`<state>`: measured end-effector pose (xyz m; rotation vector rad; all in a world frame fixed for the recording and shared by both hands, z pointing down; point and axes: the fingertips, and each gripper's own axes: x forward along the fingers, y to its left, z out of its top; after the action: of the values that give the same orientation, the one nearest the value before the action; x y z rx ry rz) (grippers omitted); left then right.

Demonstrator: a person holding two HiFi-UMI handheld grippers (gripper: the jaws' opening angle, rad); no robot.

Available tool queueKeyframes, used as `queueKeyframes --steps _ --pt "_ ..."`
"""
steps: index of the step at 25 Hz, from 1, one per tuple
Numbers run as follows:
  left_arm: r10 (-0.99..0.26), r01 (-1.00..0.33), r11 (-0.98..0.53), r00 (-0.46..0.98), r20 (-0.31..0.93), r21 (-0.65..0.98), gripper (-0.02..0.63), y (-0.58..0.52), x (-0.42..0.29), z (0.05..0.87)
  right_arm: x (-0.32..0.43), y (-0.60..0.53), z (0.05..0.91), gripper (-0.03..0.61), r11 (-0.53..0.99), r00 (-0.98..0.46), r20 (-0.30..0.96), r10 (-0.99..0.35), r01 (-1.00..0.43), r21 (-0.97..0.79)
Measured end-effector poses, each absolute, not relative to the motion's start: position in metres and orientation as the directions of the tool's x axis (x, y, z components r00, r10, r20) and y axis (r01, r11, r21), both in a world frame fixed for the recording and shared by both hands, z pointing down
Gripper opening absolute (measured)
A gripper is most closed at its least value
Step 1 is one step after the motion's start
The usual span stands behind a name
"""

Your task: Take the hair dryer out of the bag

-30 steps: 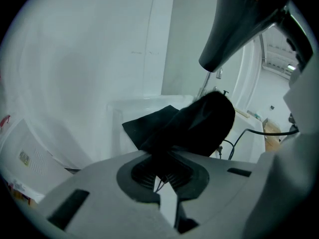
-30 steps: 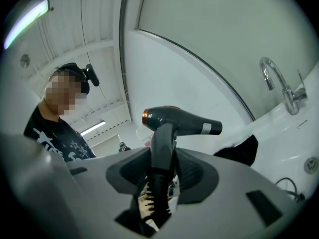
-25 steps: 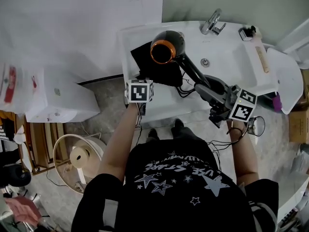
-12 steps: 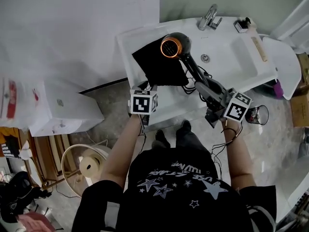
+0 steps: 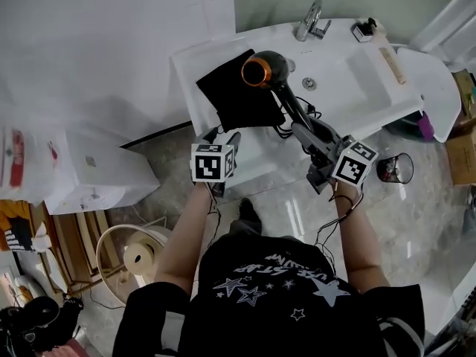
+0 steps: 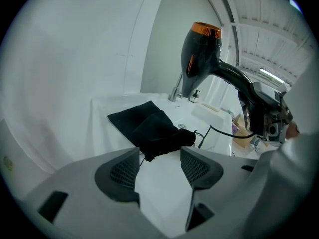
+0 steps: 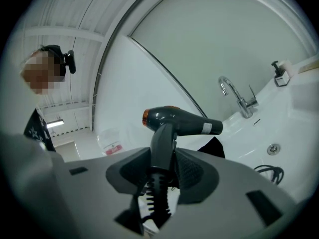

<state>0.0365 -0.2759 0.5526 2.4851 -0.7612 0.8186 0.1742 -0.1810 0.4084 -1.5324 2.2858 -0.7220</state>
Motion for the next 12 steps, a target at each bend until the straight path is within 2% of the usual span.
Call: queueKeyframes --steps 6,10,12 --pt "-0.394 -0.627 -0.75 0.68 0.619 0.211 0.261 -0.237 0.027 0.539 0.172 -0.137 0.414 0.156 0.262 -0.358 0.06 -0.932 -0.779 -0.57" --pt "-0.43 -0.632 -0.752 0.687 0.586 0.188 0.191 -0.209 0.023 0.52 0.172 -0.101 0.41 0.156 0.256 -0.345 0.049 -0.937 -0.777 -0.575" --pt "-0.452 -0.635 -0.753 0.689 0.566 0.172 0.134 -0.194 0.022 0.511 0.171 -0.083 0.408 0.155 0.257 -0.342 0.043 -0.939 -0.778 -0.573"
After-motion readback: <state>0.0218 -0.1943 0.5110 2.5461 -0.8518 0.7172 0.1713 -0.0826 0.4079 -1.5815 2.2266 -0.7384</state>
